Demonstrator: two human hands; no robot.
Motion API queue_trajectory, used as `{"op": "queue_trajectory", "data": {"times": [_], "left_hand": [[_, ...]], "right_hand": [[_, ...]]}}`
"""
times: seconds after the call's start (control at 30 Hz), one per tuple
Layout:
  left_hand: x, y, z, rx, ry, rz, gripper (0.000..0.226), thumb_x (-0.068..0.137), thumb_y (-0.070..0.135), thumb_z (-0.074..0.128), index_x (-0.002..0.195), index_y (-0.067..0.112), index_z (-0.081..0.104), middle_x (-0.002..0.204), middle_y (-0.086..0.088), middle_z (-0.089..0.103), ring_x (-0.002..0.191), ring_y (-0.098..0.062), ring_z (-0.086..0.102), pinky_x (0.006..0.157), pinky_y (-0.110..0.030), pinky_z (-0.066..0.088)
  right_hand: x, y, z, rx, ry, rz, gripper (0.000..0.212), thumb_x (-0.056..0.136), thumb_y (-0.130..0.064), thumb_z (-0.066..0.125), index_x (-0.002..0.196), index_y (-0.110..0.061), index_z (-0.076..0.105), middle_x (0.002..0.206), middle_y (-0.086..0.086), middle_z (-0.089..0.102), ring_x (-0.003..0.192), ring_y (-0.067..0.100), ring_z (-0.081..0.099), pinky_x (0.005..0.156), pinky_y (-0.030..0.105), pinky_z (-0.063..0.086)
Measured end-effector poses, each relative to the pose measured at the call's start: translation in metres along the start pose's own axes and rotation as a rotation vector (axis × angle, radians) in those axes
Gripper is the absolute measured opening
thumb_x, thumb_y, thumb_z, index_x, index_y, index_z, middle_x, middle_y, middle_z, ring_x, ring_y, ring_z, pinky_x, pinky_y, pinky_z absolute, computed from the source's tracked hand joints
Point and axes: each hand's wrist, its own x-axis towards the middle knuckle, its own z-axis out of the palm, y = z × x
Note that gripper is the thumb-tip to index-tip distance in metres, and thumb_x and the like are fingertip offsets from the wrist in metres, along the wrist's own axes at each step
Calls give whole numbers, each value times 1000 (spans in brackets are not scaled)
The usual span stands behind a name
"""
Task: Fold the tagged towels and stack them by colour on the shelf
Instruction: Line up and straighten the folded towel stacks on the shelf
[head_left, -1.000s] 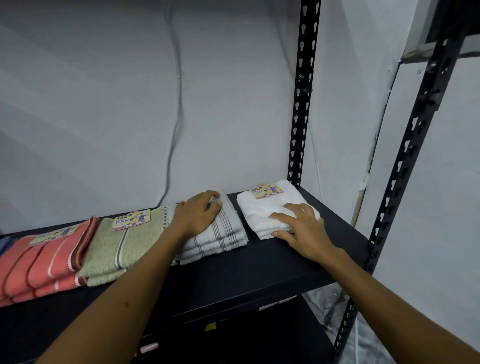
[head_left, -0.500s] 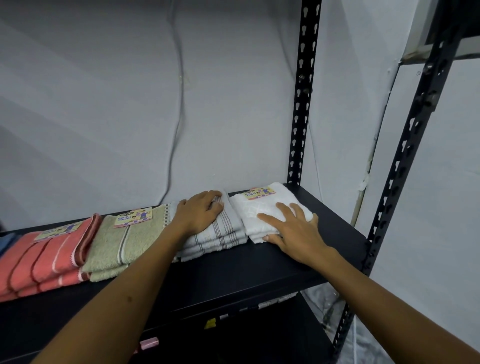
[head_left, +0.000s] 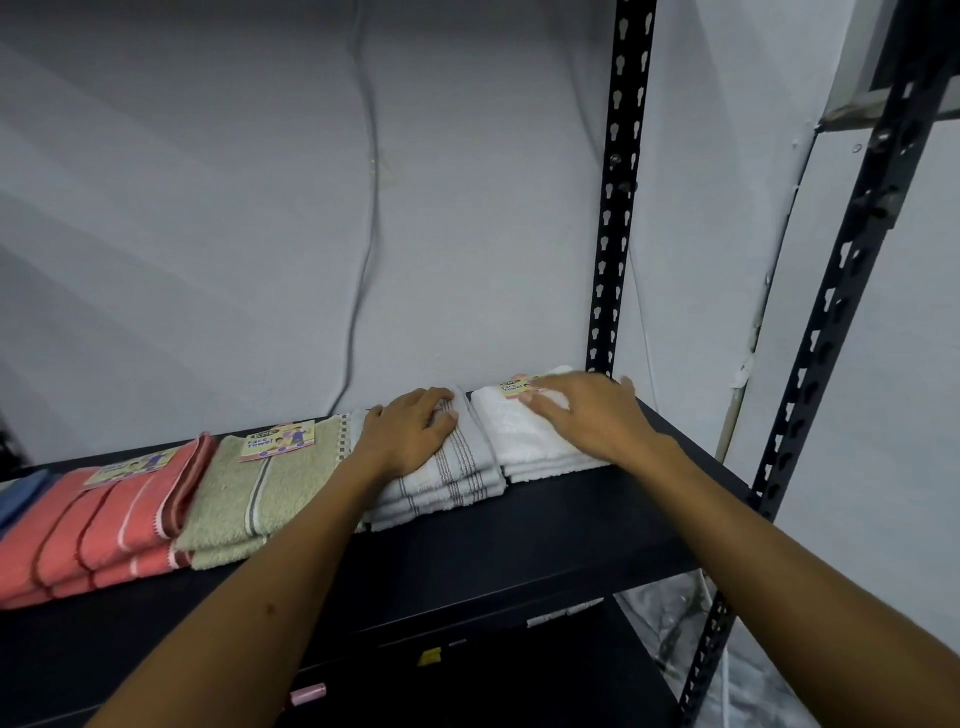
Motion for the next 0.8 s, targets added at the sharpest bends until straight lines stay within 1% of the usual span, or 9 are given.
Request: {"op": "queue_trajectory", "data": {"times": [0.03, 0.1, 0.17, 0.2, 0.27, 0.33, 0.47, 0.63, 0.8], "left_hand": [[0, 0, 0, 1, -1, -2, 65, 86, 60, 20, 140, 31, 43, 145, 5, 48, 131, -20, 45, 108, -49, 28], [0, 0, -1, 7, -5, -5, 66, 86, 61, 20, 141, 31, 42, 146, 5, 47, 132, -20, 44, 109, -50, 28], [1, 0, -1, 8, -8, -8, 67, 86, 61, 20, 141, 31, 42, 147, 5, 46, 132, -20, 44, 109, -50, 27], [0, 0, -1, 2, -7, -8, 67, 86, 61, 20, 141, 31, 42, 147, 6, 47, 132, -20, 44, 109, -50, 27], [0, -1, 0, -12, -2, -6, 67, 85, 62, 20, 141, 31, 43, 146, 6, 47, 132, -19, 44, 109, -49, 27], [0, -2, 0, -18, 4, 1, 69, 84, 64, 19, 140, 32, 43, 145, 7, 48, 131, -18, 44, 109, -49, 28], [3, -2, 0, -31, 7, -3, 66, 85, 61, 22, 140, 32, 43, 145, 8, 48, 132, -17, 44, 109, -48, 27], [4, -4, -1, -25, 0, -1, 65, 85, 62, 22, 140, 33, 43, 145, 8, 48, 132, -17, 44, 108, -47, 27], [1, 0, 0, 38, -16, 8, 67, 87, 60, 17, 142, 31, 40, 146, 7, 46, 133, -18, 42, 109, -49, 27]], "right_hand": [[12, -3, 1, 59, 27, -2, 55, 92, -71, 34, 132, -40, 56, 138, -13, 56, 128, 19, 50, 108, 57, 26], [31, -7, 12, 92, -55, 30, 64, 88, -77, 31, 139, -43, 47, 144, -5, 50, 135, 27, 43, 110, 62, 25], [43, -8, 29, -44, -207, 92, 72, 81, -85, 26, 146, -52, 29, 159, 1, 25, 147, 40, 15, 110, 74, 5], [45, -7, 36, -125, -266, 122, 75, 79, -87, 26, 147, -56, 21, 164, 0, 9, 148, 43, 0, 106, 77, -3], [47, -3, 45, -189, -350, 155, 80, 75, -91, 27, 147, -60, 11, 164, -3, -9, 146, 45, -16, 101, 79, -9], [47, 3, 50, -170, -389, 149, 79, 74, -91, 29, 145, -63, 9, 164, -7, -11, 146, 43, -16, 104, 78, -3], [47, 16, 46, -157, -402, 69, 73, 73, -90, 34, 139, -69, 11, 164, -12, -6, 148, 37, -8, 111, 69, 9], [43, 17, 43, -129, -424, 86, 74, 71, -90, 39, 137, -71, 12, 163, -14, -2, 148, 38, -6, 113, 66, 10], [35, 9, 45, -123, -435, 140, 77, 72, -90, 37, 140, -69, 8, 163, -14, -8, 147, 41, -10, 112, 68, 8]]}}
